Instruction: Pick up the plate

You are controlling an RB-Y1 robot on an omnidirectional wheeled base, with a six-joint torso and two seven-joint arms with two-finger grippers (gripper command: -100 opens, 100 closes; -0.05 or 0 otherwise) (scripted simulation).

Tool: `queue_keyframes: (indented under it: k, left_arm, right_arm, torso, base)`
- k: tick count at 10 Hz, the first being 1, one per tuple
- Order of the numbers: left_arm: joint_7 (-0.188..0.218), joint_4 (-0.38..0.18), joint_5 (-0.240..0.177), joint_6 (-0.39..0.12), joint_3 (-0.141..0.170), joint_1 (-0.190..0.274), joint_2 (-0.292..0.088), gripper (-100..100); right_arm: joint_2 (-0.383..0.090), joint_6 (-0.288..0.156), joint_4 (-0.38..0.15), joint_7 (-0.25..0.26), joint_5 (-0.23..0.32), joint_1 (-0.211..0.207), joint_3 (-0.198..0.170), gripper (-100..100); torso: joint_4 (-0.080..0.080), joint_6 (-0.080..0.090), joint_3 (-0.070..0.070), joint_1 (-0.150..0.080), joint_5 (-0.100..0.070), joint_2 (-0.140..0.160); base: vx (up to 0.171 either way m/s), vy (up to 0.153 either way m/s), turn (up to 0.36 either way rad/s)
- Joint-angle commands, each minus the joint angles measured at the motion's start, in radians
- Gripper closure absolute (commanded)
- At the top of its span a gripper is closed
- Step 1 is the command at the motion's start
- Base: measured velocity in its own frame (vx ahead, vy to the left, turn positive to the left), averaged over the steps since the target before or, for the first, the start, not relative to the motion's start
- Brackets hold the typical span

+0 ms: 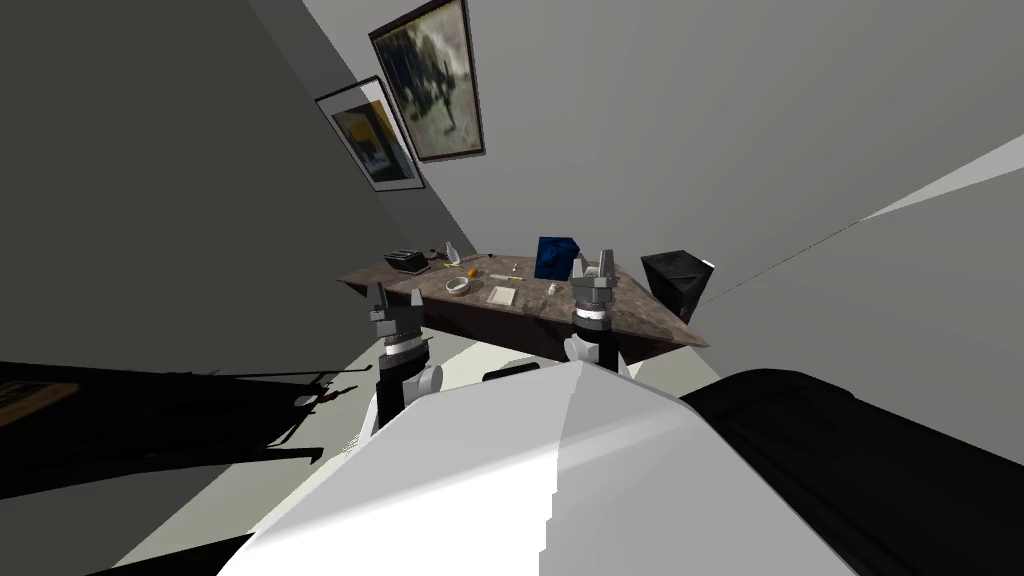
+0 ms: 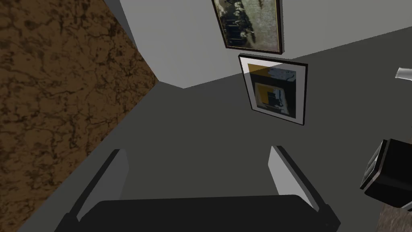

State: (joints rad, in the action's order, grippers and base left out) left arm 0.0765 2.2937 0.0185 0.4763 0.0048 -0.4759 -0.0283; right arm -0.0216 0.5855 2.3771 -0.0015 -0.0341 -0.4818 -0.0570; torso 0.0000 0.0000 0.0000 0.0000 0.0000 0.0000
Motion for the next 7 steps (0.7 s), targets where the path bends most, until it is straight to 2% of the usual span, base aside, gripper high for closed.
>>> queue_keyframes:
  k: [1, 4, 6, 7]
  left_arm:
    - [0.005, -0.006, 0.0, -0.031, -0.007, 0.01, -0.044, -100]
    - [0.018, -0.018, 0.001, -0.103, -0.024, 0.034, -0.086, -100]
    - [0.024, -0.023, 0.002, -0.135, -0.032, 0.044, -0.096, -100]
    - [0.031, -0.028, 0.002, -0.171, -0.04, 0.056, -0.104, -100]
  right_arm:
    - [0.0, 0.0, 0.0, 0.0, 0.0, 0.0, 0.0, 0]
    - [0.0, 0.0, 0.0, 0.0, 0.0, 0.0, 0.0, 0]
    - [0.0, 0.0, 0.0, 0.0, 0.0, 0.0, 0.0, 0]
    - [0.0, 0.0, 0.0, 0.0, 0.0, 0.0, 0.0, 0]
  torso:
    - [0.0, 0.0, 0.0, 0.0, 0.0, 0.0]
    - [0.0, 0.0, -0.001, 0.001, 0.0, -0.001]
    - [0.0, 0.0, -0.001, 0.002, 0.0, -0.002]
    - [0.0, 0.0, -0.001, 0.001, 0.0, -0.001]
  base:
    - [0.007, 0.009, -0.04]
    - [0.019, 0.02, -0.049]
    - [0.02, 0.023, -0.045]
    - [0.014, 0.016, -0.041]
